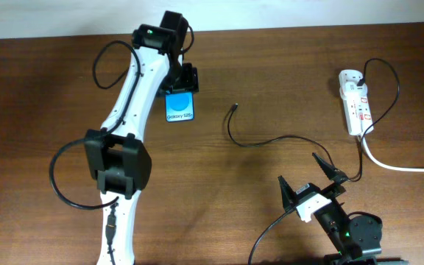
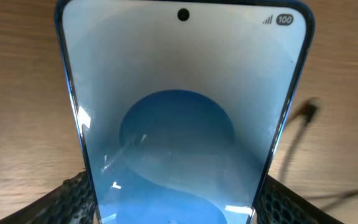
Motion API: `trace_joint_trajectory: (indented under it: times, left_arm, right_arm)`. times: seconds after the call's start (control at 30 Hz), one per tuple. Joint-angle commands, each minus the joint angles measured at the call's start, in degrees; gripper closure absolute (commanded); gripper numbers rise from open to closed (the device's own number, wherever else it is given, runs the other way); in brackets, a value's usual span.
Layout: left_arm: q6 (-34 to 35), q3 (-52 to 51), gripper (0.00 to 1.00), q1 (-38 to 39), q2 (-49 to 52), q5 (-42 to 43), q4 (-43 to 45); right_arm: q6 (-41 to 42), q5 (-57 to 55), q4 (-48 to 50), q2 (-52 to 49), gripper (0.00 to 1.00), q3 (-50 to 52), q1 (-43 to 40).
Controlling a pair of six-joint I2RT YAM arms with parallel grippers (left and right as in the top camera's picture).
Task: Plug charger to phone and switch on socket
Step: 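Lift the phone with the left gripper and tilt it upright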
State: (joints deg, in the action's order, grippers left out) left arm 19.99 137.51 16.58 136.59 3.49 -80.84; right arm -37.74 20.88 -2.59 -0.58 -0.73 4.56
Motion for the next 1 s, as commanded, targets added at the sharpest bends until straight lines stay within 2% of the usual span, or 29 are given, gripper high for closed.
trace_joint_trajectory:
  times: [0.0,0.03,0.1,0.13,0.2,0.3,0.5,0.7,0.8,0.87,0.93,0.97]
  left_arm:
    - [0.13,2.16,0.52,-2.69,-0.55,12.39,-0.09]
    - [0.15,2.16,0.55,-3.72,-0.55,15.17,0.0]
    - [1.97,2.16,0.68,-5.44,-0.55,18.91,-0.33]
    - [3.19,2.16,0.76,-6.32,-0.55,21.53,-0.92]
    - [3.23,2.16,0.99,-8.22,-0.55,29.92,-1.33]
    - [10.4,2.16,1.0,-9.53,-0.55,36.02,-3.58]
    - [17.14,2.16,1.0,-9.51,-0.55,37.92,-9.88]
    - [17.99,2.16,1.0,-9.51,-0.55,37.88,-13.42]
    - [17.99,2.16,1.0,-9.51,-0.55,40.41,-14.75]
    - [18.03,2.16,1.0,-9.51,-0.55,48.52,-14.91]
    - [23.1,2.16,1.0,-9.51,-0.55,53.83,-15.91]
    - [23.1,2.16,1.0,-9.51,-0.55,58.23,-15.91]
  right_arm:
    - [0.24,0.48,-0.13,0.39,0.02,0.42,0.35]
    - [0.24,0.48,-0.15,0.39,0.02,0.42,0.35]
    - [0.24,0.48,-0.13,0.39,0.02,0.42,0.35]
    - [0.24,0.48,-0.15,0.39,0.02,0.42,0.35]
    - [0.24,0.48,-0.11,0.39,0.02,0.42,0.35]
    - [0.24,0.5,-0.11,0.39,0.02,0.42,0.35]
    - [0.24,-0.13,0.76,0.39,0.02,0.42,0.35]
    - [1.01,-0.09,0.09,0.39,0.02,0.42,0.35]
    - [9.07,-0.13,0.07,0.39,0.02,0.42,0.35]
    - [14.91,-0.15,0.11,0.39,0.02,0.42,0.31]
    - [24.5,-0.17,0.15,0.39,0.02,0.42,0.31]
    - [29.7,-0.17,0.33,0.39,0.02,0.42,0.31]
